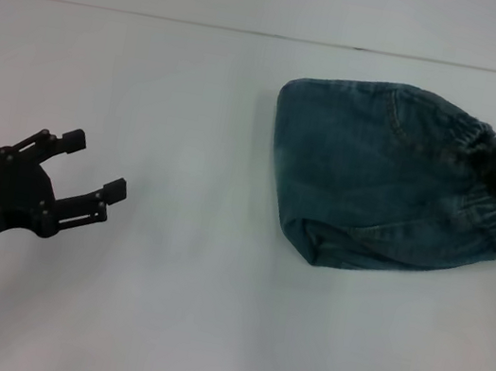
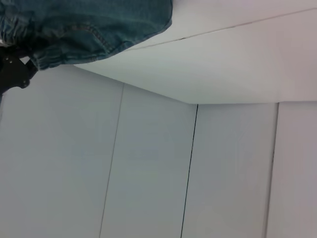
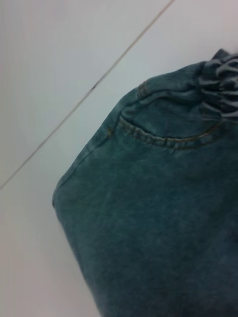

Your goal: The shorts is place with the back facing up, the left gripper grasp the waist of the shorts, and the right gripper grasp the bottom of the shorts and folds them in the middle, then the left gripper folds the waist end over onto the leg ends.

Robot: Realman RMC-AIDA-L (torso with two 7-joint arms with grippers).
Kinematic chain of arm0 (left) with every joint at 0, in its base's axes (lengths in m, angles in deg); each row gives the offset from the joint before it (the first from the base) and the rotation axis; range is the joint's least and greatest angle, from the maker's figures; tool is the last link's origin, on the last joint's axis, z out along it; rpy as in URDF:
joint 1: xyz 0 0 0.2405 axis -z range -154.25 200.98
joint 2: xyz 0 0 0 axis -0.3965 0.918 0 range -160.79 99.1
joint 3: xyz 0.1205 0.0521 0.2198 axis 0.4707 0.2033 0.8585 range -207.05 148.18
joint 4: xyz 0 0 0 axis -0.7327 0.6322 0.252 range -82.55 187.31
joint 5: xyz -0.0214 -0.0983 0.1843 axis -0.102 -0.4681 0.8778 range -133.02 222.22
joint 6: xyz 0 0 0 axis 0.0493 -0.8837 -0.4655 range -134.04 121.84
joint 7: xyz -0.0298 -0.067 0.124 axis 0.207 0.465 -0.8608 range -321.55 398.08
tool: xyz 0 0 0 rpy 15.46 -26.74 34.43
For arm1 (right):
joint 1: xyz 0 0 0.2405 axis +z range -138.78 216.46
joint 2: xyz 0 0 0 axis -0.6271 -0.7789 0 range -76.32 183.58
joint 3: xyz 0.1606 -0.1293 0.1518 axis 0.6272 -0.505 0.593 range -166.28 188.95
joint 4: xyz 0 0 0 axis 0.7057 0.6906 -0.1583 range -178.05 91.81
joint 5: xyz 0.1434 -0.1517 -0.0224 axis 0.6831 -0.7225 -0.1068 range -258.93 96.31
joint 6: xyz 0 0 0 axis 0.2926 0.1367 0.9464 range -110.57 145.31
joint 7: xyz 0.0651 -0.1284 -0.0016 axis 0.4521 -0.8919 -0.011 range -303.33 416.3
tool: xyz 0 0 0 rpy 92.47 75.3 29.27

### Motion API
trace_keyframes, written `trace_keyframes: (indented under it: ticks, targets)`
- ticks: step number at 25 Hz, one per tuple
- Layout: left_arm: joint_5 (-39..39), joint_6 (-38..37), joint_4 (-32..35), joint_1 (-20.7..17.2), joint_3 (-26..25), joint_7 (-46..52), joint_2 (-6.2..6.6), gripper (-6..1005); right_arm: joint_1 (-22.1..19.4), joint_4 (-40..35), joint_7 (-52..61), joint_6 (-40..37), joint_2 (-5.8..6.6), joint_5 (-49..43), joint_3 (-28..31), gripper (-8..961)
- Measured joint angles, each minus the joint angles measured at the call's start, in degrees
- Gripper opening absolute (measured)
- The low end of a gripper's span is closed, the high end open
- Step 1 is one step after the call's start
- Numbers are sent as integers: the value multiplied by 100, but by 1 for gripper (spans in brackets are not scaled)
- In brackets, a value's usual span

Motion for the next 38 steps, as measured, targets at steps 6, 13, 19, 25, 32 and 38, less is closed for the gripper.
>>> trace_keyframes:
  ticks: [6, 13, 19, 25, 32, 38]
  targets:
    - [0, 66, -5, 6, 1, -10, 5, 939, -104, -331, -30, -279, 1, 60, 294, 210]
    - [0, 81, -9, -15, -22, -13, 15, 939, -344, -1096, -95, -707, -7, 244, 613, 548]
    - [130, -11, 0, -88, -33, -93, 36, 939, -829, -1308, -1142, -1338, -19, 1807, 898, 749]
    - [305, -324, 35, -180, -158, -231, 44, 939, -1765, -826, -3171, -1698, -4, 4324, 1068, 896]
    - [365, -592, 5, -282, -232, -543, 41, 939, -1812, 1431, -5886, -2544, 4, 5802, 1283, 931]
    - [402, -614, -295, -365, -315, -1069, 7, 939, -1252, 3467, -7645, -2971, 11, 5954, 1951, 931]
